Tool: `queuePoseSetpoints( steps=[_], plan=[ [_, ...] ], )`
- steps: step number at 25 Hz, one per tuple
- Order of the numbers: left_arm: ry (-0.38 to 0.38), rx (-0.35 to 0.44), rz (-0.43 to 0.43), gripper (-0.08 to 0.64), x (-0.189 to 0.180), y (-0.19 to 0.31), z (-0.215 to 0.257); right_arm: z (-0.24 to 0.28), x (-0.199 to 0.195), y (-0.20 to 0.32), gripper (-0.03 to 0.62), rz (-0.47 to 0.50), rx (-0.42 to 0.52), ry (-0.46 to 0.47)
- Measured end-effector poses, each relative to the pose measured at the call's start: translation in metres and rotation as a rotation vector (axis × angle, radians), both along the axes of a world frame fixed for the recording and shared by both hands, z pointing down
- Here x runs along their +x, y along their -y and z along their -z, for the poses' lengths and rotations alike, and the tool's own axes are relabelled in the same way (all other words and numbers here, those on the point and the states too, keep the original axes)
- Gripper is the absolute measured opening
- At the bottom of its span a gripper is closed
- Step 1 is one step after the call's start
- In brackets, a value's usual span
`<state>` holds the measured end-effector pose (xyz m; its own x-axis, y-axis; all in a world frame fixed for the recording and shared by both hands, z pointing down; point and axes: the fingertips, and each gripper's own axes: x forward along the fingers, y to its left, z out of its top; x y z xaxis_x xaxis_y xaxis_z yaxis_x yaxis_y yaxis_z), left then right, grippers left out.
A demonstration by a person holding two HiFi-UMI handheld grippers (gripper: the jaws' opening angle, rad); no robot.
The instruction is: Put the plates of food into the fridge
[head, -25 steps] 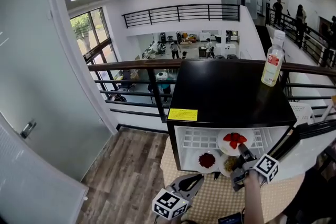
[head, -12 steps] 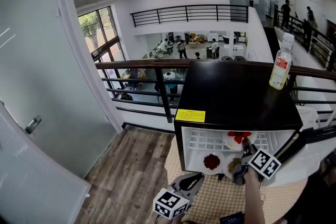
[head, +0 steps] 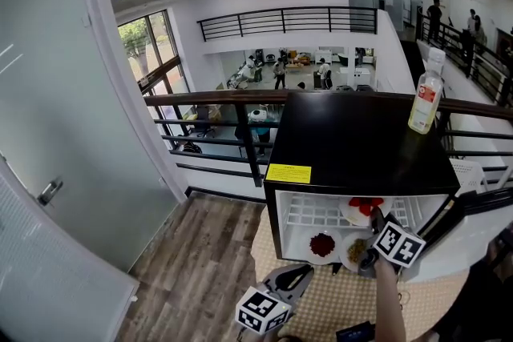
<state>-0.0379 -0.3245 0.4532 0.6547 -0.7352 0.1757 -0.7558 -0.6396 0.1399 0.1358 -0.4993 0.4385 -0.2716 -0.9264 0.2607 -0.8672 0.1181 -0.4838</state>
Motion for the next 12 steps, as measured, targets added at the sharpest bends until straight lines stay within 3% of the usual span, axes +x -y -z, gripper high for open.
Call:
queuePoseSetpoints(
  steps=[5,8,12],
  plan=[
    [-0.001,0.001,0.002,0.035,-0.001,-0.003,0.001,-0.005,0.009,-0.001,0.115,-0.038,-0.017,-0.079],
    [-0.001,0.000,0.006,0.035,-0.002,-0.004,0.001,-0.009,0.011,-0.002,0.157,-0.024,-0.026,-0.194],
    [0.001,-0.001,0.010,0.035,-0.003,-0.004,0.000,-0.012,0.005,-0.001,0.222,0.006,-0.018,-0.234]
  ],
)
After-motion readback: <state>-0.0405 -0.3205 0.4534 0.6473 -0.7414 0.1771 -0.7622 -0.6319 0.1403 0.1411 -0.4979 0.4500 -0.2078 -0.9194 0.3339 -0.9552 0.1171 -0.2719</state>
